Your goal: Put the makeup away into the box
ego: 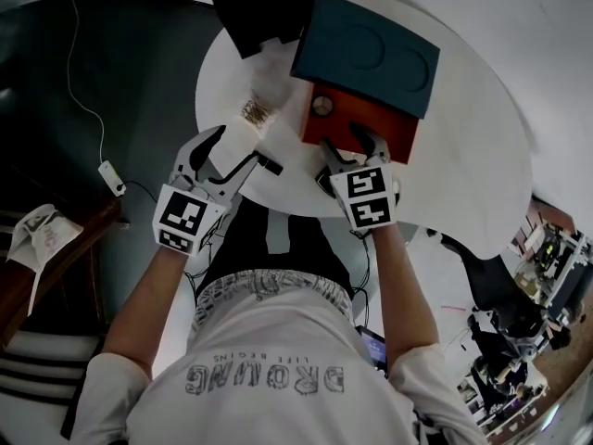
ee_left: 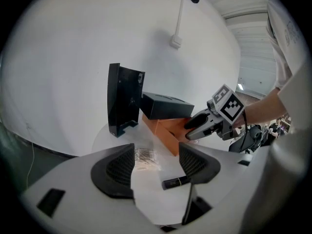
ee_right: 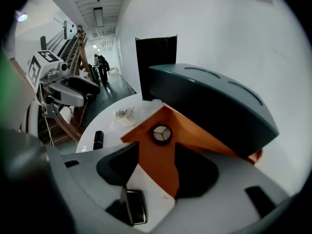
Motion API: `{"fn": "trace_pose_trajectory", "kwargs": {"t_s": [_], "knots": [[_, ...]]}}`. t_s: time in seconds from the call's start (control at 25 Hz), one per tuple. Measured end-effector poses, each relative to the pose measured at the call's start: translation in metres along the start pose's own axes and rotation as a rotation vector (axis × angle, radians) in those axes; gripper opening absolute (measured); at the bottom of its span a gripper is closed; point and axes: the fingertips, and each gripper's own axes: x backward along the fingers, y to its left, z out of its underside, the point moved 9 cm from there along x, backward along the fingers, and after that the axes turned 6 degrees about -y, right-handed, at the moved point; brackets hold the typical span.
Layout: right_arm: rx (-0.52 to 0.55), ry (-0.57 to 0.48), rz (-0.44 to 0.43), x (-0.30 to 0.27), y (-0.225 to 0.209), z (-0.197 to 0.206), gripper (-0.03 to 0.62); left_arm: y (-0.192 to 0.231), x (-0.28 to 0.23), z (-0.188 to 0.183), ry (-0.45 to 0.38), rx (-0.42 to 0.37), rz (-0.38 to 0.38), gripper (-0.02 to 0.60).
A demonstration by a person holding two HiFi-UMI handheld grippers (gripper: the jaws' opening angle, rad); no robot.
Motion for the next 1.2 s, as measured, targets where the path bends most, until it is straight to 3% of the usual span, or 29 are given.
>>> {"fn": "trace_pose_trajectory", "kwargs": {"t_s": [0.36,1.2], "knots": [[-0.069,-0.032,0.076,0.029,-0.005,0.013,0.241,-0.021,-0.005,0.004,0.015,-0.059,0.105,0.296],[-0.195,-0.077,0.208,0.107,-0.043,0.082,0.227,-0.106,-0.043,0.027,0.09,-0.064,0.207,0.296]]}}
